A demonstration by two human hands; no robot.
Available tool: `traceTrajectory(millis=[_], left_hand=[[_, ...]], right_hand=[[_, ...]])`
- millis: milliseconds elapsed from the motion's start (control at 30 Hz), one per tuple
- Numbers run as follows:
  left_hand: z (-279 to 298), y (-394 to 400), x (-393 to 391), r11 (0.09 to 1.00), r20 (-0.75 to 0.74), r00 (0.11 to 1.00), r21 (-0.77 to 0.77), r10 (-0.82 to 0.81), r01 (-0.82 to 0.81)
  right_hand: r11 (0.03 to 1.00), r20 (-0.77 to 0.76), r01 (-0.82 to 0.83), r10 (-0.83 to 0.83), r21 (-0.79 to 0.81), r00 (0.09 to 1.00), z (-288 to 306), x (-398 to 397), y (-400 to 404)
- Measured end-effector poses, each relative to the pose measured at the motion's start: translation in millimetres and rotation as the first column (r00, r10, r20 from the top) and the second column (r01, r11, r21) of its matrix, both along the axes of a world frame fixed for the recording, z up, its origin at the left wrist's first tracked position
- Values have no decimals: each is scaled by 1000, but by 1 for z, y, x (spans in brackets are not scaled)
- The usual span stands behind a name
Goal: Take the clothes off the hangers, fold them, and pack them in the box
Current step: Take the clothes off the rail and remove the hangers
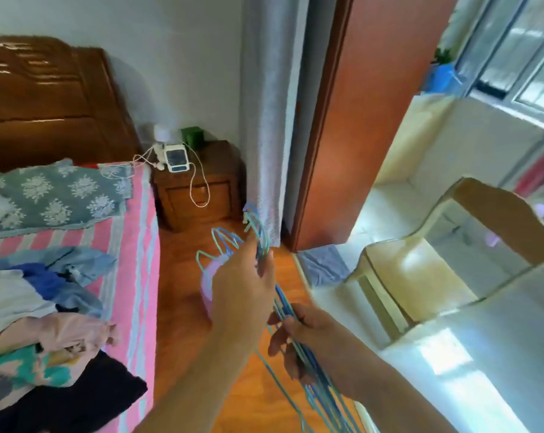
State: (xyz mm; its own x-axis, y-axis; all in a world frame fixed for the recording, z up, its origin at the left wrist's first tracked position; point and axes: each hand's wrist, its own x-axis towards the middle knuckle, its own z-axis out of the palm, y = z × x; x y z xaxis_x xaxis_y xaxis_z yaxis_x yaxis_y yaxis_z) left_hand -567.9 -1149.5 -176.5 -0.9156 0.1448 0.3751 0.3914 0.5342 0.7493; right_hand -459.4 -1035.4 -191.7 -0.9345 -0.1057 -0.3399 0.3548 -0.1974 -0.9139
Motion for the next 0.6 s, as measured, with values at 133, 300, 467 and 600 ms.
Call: traceTrajectory(millis=[133,300,467,600], left_hand=[[6,93,79,993,-56,991,16,-120,121],[15,188,165,942,-69,940,-44,-335,332],[18,258,223,867,-45,879,-193,-475,459],[13,289,247,765,-111,790,-361,-603,533]], right_hand=[[984,16,175,-174,-37,985,2,100,71],[883,-2,467,-468,44,884,21,191,125],[683,-22,691,-707,237,707,24,234,163],[597,56,751,-792,283,609,6,258,195]])
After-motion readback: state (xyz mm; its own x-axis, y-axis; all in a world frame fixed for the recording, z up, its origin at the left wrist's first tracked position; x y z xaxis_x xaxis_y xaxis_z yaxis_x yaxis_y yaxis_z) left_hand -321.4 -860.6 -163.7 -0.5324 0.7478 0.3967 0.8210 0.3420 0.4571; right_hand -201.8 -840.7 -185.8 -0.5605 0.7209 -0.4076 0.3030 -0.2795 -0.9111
